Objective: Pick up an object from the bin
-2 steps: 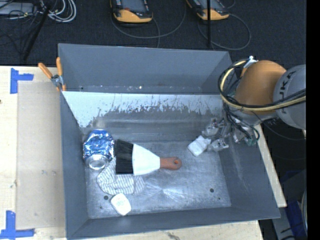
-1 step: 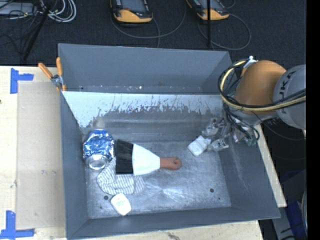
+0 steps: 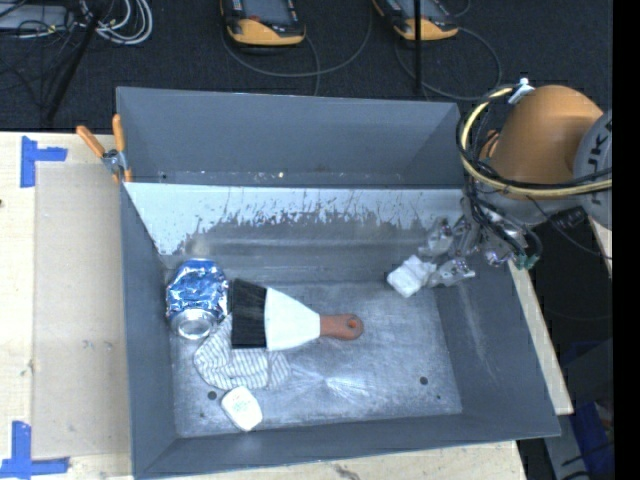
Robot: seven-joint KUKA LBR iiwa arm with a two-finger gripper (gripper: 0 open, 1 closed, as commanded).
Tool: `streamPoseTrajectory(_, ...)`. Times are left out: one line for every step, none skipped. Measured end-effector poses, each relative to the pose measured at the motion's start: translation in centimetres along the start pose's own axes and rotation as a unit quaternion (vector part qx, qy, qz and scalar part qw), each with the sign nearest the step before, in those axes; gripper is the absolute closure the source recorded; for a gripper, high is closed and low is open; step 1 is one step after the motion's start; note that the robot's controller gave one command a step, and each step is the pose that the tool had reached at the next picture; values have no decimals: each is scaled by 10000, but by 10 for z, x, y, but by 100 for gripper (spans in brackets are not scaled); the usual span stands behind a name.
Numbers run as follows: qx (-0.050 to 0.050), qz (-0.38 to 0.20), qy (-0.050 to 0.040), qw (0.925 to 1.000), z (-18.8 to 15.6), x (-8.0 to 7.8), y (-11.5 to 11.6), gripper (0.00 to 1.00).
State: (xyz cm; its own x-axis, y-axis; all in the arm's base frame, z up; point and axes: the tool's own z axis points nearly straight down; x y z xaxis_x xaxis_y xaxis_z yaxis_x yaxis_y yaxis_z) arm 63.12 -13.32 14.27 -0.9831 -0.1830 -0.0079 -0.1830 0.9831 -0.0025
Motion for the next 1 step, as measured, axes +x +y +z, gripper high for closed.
streamPoseTrajectory(-8, -7, 19, 10000, -24, 1, 1, 100)
